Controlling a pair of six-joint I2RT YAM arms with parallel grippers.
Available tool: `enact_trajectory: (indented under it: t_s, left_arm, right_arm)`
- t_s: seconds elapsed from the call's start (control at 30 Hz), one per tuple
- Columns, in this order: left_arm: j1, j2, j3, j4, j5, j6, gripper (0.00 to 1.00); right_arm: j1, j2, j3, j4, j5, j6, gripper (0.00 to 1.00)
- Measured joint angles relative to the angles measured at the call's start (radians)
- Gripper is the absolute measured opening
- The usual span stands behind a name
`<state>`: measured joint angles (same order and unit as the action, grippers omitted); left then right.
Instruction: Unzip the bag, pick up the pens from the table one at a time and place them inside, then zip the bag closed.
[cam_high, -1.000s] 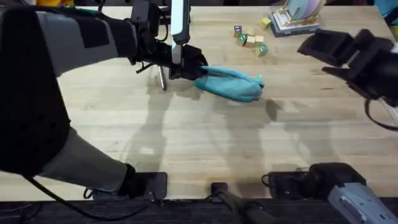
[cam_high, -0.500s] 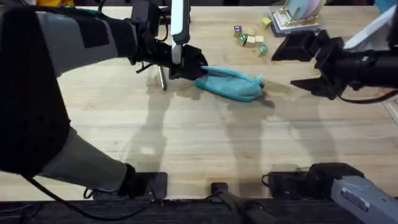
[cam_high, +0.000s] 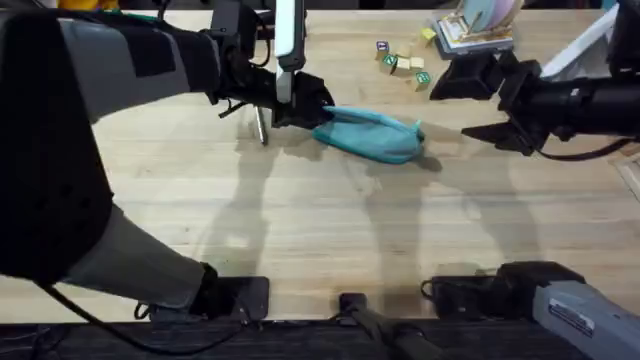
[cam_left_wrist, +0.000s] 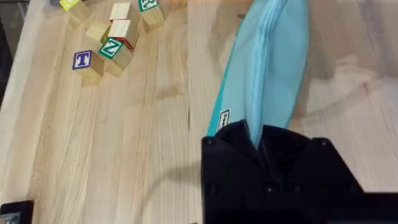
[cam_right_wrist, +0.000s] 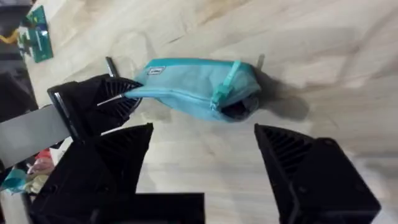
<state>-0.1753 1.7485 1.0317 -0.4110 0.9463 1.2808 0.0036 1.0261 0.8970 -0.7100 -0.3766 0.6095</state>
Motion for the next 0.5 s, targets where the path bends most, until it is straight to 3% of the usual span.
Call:
enact_trajectory:
  t_s: [0.5]
  left_arm:
    - [0.000, 0.000, 0.000, -0.003, 0.000, 0.000, 0.042]
  right_arm:
    - [0.048, 0.196, 0.000, 0.181, 0.013, -0.019, 0.998]
